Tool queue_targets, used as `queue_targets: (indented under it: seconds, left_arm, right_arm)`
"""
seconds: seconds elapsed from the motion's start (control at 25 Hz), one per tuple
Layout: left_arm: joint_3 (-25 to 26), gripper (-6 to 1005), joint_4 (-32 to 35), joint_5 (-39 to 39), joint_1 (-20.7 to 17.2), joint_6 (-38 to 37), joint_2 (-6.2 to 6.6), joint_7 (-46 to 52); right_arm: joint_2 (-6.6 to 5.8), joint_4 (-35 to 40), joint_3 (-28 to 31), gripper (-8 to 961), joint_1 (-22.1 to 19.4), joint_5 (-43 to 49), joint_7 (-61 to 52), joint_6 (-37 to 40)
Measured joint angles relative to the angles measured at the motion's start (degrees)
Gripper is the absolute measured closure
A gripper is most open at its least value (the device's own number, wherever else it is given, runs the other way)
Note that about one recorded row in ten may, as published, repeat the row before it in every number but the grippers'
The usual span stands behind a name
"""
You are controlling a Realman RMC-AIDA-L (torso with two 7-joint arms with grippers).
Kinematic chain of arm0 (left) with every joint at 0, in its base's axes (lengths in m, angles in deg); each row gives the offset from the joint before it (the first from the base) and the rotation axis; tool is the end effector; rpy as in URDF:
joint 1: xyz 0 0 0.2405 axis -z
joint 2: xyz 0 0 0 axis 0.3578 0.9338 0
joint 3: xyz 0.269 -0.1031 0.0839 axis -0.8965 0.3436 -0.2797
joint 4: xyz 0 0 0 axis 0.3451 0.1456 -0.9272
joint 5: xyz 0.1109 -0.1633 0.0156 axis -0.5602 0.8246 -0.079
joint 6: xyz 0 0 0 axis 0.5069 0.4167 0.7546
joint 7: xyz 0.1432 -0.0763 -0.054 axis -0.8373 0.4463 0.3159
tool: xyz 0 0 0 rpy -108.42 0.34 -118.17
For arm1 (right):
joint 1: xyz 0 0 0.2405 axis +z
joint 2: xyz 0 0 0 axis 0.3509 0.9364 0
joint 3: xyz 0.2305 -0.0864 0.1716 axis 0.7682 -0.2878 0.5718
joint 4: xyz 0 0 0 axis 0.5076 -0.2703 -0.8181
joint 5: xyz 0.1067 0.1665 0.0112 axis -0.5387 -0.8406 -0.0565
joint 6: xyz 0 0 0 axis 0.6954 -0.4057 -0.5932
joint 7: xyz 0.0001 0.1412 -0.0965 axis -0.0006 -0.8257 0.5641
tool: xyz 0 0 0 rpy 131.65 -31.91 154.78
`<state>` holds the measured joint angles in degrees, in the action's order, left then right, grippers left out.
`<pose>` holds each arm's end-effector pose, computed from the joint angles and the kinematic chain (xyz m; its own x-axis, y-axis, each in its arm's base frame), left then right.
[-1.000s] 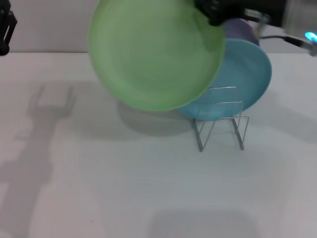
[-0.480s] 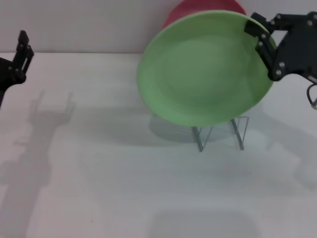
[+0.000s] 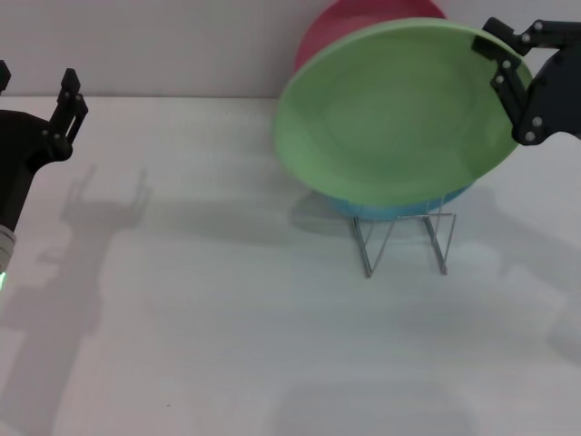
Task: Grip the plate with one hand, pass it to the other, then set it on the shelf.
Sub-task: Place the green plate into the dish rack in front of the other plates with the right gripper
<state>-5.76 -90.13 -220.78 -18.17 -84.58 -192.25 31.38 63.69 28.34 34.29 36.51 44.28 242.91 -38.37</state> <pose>-0.2899 0.3319 -0.0049 0.7392 -0.1971 0.6440 0.6284 -0.1420 -0.7648 0.2319 0.3334 0.0363 0.6593 0.6940 -0.2893 0.1019 -0.4637 -0.8801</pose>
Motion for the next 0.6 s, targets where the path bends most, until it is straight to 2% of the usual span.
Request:
queue_targets:
  seconds: [0.6]
  left_arm:
    - [-1.0,247,2.0,0.1,1.7,0.5,0.06,0.2]
  right_arm:
    - [-0.08,1.0,3.3,907,0.0,2.8,1.8,-0.2]
